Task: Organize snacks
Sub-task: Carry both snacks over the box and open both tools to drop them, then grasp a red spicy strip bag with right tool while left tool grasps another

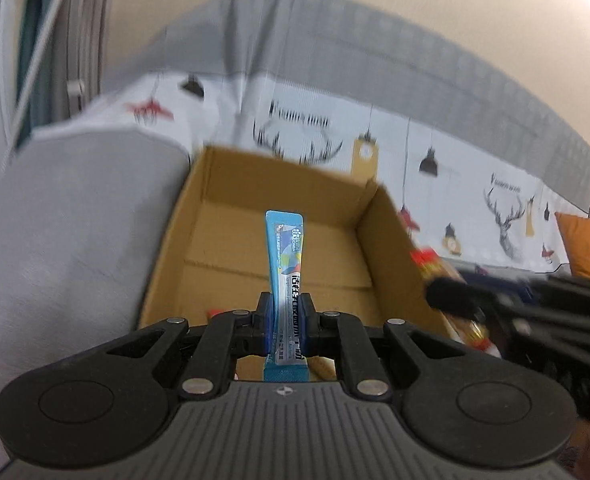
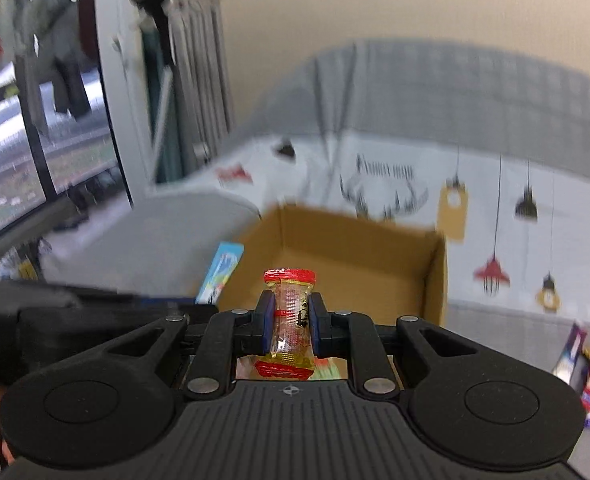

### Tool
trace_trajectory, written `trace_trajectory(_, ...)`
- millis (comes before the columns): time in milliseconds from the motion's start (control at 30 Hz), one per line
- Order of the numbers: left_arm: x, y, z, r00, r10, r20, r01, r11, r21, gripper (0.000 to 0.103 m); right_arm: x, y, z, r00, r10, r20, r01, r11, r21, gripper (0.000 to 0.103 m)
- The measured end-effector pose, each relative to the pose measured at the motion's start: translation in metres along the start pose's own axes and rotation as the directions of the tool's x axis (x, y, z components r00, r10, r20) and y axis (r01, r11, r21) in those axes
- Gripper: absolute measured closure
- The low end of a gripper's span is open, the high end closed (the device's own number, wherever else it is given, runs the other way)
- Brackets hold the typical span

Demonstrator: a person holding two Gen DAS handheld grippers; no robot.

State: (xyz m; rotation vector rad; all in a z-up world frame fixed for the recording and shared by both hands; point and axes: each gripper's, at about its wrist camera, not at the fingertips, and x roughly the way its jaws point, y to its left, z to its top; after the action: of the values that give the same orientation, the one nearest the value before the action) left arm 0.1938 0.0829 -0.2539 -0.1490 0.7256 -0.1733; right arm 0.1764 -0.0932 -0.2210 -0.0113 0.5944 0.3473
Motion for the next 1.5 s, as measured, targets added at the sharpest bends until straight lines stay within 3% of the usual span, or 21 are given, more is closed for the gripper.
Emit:
trace_trajectory(100,0.04,0.01,-0.01,0.998,0.011,-0.069,-0.013,1.0,-0.024,0.09,0.019,-0.011,-0.014,0.997,-0.035,-0.066,0.036,0.999,0.016,0.084)
trace_trajectory(233,0.066,0.021,-0.025,0.992,-0.004,-0.124,-0.001,0.999,-0.033,0.09,0.044,-0.018,-0.026,0.991,-0.057,-0.121,0.061,0.998,0.028,0.084)
trace_trajectory(467,0.077,0.032,-0.025,0.991,0.004,-0.136,-0.008,1.0,-0.026,0.088,0.07,-0.02,-0.031,0.992,0.012,-0.124,0.001,0.994,0.106,0.084)
trace_trajectory(500,0.076,0.034,-0.023,0.991,0.017,-0.129,-0.023,0.999,-0.044,0.082,0.07,-0.021,-0.033,0.992,0.039,-0.117,-0.025,0.992,0.12,0.084)
trace_trajectory(533,0.075,0.035,-0.021,0.992,0.034,-0.118,-0.042,0.997,-0.07,0.057,0.068,-0.021,-0.033,0.993,0.056,-0.104,-0.043,0.991,0.125,0.081)
trace_trajectory(567,0.072,0.038,-0.019,0.993,0.031,-0.111,-0.043,0.993,-0.107,0.049,0.065,-0.021,-0.033,0.994,0.057,-0.095,-0.045,0.991,0.124,0.073)
trace_trajectory(633,0.066,0.04,-0.016,0.993,-0.04,-0.107,0.023,0.988,-0.154,0.023,0.053,-0.027,-0.034,0.998,0.006,-0.057,0.001,0.991,0.132,0.009)
trace_trajectory(667,0.06,0.036,-0.015,0.994,-0.045,-0.097,0.03,0.989,-0.148,0.019,0.044,-0.032,-0.036,1.0,-0.009,-0.025,0.013,0.99,0.144,0.004)
trace_trajectory(733,0.046,0.022,-0.015,0.998,0.02,-0.06,-0.026,0.995,-0.099,0.006,0.03,-0.044,-0.039,1.0,-0.018,-0.003,0.018,0.984,0.175,0.007)
trace_trajectory(800,0.035,0.005,-0.014,0.999,0.037,-0.016,-0.038,0.998,-0.04,0.001,0.013,-0.06,-0.047,0.998,-0.054,0.01,0.051,0.978,0.2,0.007)
trace_trajectory(1033,0.026,-0.048,-0.025,0.997,-0.049,-0.052,0.049,0.999,-0.009,0.001,-0.044,-0.128,-0.092,0.982,-0.185,0.037,0.166,0.94,0.298,0.007)
trace_trajectory(1233,0.042,-0.115,-0.046,0.987,-0.135,-0.088,0.146,0.981,0.129,0.001,-0.074,-0.195,-0.145,0.95,-0.311,0.027,0.29,0.911,0.293,0.007)
trace_trajectory(1333,0.057,-0.155,-0.05,0.986,-0.14,-0.092,0.155,0.969,0.194,0.001,-0.077,-0.232,-0.168,0.936,-0.353,-0.004,0.335,0.886,0.32,0.007)
trace_trajectory(1500,0.09,-0.205,-0.058,0.984,-0.142,-0.106,0.162,0.962,0.219,0.0,-0.067,-0.276,-0.199,0.94,-0.329,-0.09,0.339,0.874,0.349,0.007)
